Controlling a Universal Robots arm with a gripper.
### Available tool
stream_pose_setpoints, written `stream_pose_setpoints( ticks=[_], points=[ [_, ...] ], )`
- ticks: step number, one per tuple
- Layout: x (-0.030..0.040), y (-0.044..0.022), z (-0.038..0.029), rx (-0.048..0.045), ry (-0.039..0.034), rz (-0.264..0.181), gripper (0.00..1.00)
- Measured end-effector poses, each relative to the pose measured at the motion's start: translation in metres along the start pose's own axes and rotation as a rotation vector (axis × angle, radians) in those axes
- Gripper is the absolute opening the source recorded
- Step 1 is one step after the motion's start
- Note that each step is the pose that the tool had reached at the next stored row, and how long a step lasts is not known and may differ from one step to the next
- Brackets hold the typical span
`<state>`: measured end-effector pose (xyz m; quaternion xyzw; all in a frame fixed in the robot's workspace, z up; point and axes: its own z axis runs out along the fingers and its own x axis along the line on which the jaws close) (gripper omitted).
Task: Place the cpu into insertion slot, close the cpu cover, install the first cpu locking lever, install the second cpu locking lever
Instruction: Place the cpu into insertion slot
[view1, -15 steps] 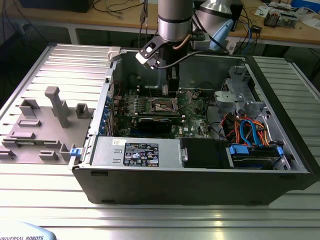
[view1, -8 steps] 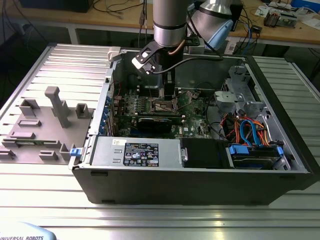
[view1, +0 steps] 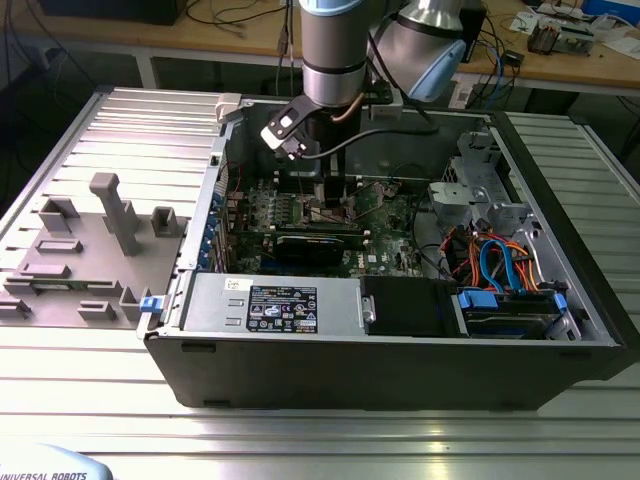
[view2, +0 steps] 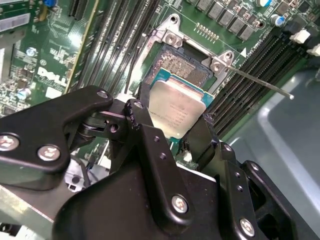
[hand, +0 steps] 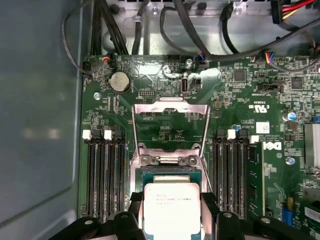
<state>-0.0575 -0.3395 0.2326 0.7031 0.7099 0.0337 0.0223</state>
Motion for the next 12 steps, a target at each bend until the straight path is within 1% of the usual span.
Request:
stream_pose_setpoints(
  ticks=[3, 4, 7, 10, 12],
  points=[
    [0.0019, -0.0009, 0.0063, 0.0, -0.0001, 0.0, 0.54],
    [0.0031, -0.0014, 0.0099, 0.0, 0.0, 0.0, 0.54],
    [0.0052, -0.002, 0.0163, 0.0, 0.0001, 0.0, 0.54],
    [0.0058, -0.0027, 0.0223, 0.0, 0.0, 0.0, 0.54],
    [0.0059, -0.0033, 0.0285, -0.0001, 0.0001, 0.0, 0.54]
  ],
)
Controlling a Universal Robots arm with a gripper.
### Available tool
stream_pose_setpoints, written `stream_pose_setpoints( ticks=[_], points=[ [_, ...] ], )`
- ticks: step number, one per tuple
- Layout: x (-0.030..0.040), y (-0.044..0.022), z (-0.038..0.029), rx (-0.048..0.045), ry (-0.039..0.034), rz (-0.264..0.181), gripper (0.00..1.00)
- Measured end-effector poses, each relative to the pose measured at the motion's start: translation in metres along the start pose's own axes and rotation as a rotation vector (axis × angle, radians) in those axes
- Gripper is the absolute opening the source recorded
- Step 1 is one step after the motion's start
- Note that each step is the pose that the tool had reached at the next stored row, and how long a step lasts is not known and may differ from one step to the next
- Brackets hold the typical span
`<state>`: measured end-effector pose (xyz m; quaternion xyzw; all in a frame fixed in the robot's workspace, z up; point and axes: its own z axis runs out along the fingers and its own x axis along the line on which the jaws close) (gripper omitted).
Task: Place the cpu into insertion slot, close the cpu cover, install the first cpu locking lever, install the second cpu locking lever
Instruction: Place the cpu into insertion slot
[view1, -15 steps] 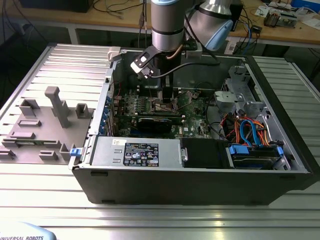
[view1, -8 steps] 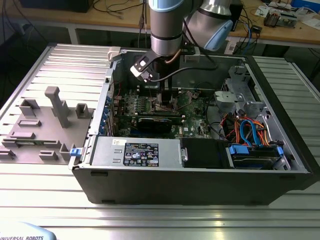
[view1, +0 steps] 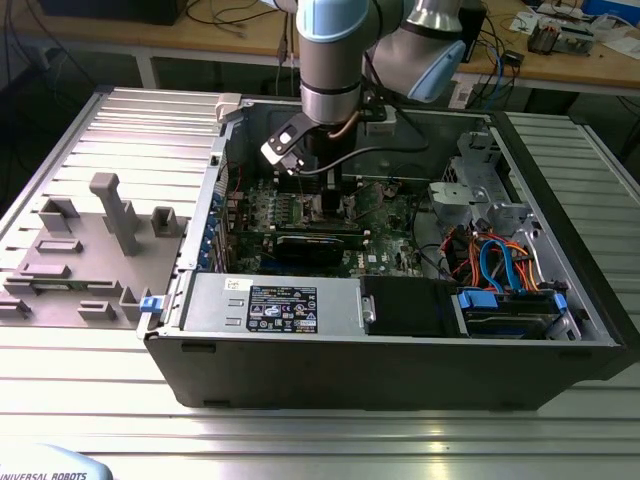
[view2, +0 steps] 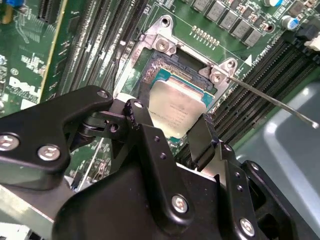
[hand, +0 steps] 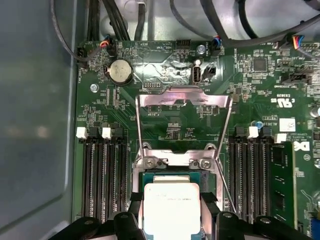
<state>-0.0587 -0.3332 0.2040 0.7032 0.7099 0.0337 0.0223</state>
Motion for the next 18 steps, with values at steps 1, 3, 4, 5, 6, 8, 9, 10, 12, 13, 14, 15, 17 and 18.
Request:
stream_pose_setpoints(
  ticks=[1, 3, 4, 5, 6, 8, 9, 10, 12, 13, 14, 15, 17, 18],
  points=[
    [0.0, -0.0003, 0.0008, -0.0003, -0.0001, 0.0, 0.54],
    [-0.0001, -0.0007, 0.0029, -0.0009, -0.0001, 0.0, 0.54],
    [-0.0001, -0.0009, 0.0036, -0.001, -0.0001, 0.0, 0.54],
    [-0.0002, -0.001, 0.0041, -0.001, -0.0001, 0.0, 0.54],
    [-0.0003, -0.0012, 0.0044, -0.0009, -0.0003, 0.0, 0.54],
    [-0.0005, -0.0013, 0.0047, -0.0009, -0.0004, 0.001, 0.54],
    [-0.0006, -0.0013, 0.005, -0.001, -0.0003, 0.003, 0.54],
    [-0.0008, -0.0013, 0.0052, -0.0012, -0.0002, 0.004, 0.54],
    [-0.001, -0.0013, 0.0051, -0.001, -0.0006, 0.005, 0.54],
    [-0.001, -0.0013, 0.0052, -0.0011, -0.0005, 0.005, 0.54],
    [-0.001, -0.0013, 0.0051, -0.0011, -0.0005, 0.005, 0.54],
    [-0.001, -0.0014, 0.0048, -0.0011, -0.0005, 0.005, 0.54],
    [-0.0009, -0.0014, 0.004, -0.0013, -0.0002, 0.005, 0.54],
    [-0.0009, -0.0018, 0.0039, -0.0012, -0.0003, 0.005, 0.54]
  ],
)
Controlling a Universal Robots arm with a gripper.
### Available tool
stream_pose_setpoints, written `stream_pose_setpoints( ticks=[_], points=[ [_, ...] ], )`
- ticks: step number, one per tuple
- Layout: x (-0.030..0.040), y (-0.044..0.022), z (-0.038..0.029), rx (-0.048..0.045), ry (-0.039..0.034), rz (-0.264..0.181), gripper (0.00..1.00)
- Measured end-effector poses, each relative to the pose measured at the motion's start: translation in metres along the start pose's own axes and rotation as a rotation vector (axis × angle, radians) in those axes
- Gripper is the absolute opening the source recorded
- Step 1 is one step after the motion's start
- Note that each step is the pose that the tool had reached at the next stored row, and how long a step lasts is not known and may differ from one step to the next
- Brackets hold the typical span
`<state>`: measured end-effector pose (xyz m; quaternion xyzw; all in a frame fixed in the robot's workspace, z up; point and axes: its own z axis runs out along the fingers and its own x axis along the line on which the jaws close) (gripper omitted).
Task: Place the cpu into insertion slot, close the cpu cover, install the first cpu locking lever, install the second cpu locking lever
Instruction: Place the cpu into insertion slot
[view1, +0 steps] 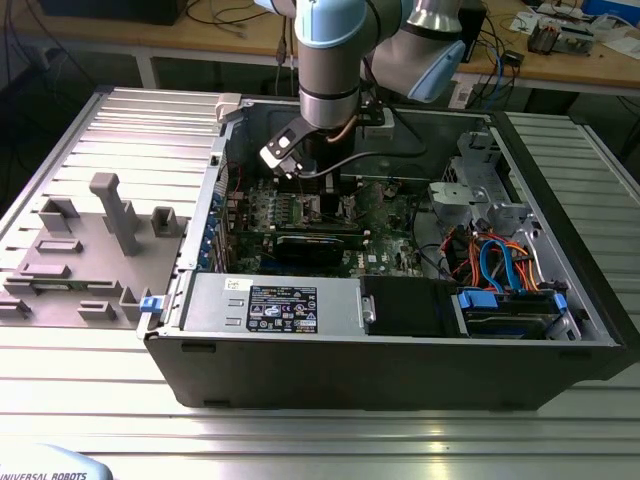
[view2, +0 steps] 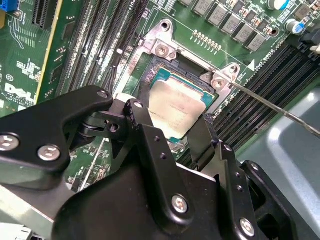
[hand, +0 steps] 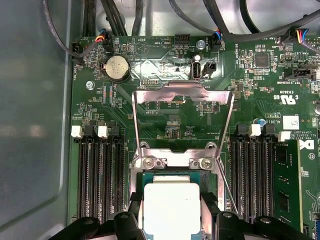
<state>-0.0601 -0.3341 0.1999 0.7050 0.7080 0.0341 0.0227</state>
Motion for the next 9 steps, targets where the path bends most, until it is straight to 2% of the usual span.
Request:
stream_pose_setpoints(
  ticks=[5, 9],
  points=[
    [0.0007, -0.0002, -0.0001, 0.0001, -0.0057, 0.006, 0.54],
    [0.0007, -0.0002, -0.0002, -0.0002, -0.0138, 0.038, 0.54]
  ],
)
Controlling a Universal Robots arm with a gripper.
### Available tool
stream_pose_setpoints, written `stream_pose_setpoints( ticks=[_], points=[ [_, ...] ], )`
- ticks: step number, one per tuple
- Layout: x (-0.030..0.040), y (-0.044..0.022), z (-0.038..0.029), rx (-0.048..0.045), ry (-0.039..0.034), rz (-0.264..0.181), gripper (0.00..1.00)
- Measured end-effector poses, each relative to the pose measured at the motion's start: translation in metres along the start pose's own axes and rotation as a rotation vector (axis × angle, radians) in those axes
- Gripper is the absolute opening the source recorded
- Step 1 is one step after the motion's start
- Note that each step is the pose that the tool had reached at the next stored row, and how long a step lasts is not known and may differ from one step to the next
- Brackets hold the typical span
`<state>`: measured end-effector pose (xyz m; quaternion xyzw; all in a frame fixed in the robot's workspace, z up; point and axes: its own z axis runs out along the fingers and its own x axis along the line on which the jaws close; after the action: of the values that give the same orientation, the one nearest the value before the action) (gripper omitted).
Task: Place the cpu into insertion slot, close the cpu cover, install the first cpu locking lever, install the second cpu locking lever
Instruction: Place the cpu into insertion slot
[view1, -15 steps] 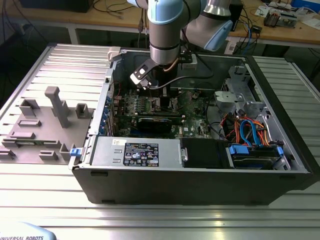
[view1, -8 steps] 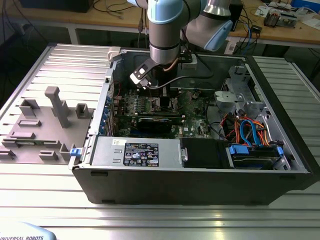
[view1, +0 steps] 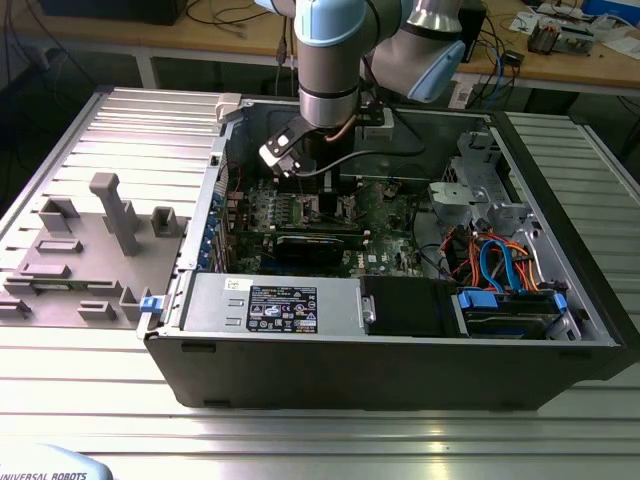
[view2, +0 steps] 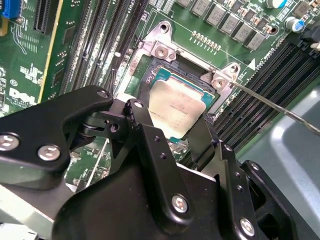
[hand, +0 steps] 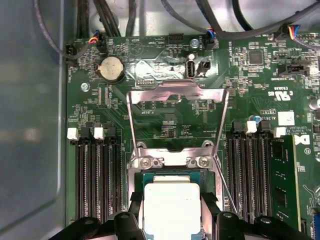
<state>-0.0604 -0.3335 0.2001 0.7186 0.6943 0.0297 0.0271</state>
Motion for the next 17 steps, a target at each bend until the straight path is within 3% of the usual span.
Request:
stream_pose_setpoints(
  ticks=[7, 17],
  points=[
    [-0.0001, -0.0002, 0.0018, 0.0, -0.0079, 0.001, 0.54],
    [0.0, -0.0002, 0.003, -0.0004, -0.0075, 0.001, 0.54]
  ],
)
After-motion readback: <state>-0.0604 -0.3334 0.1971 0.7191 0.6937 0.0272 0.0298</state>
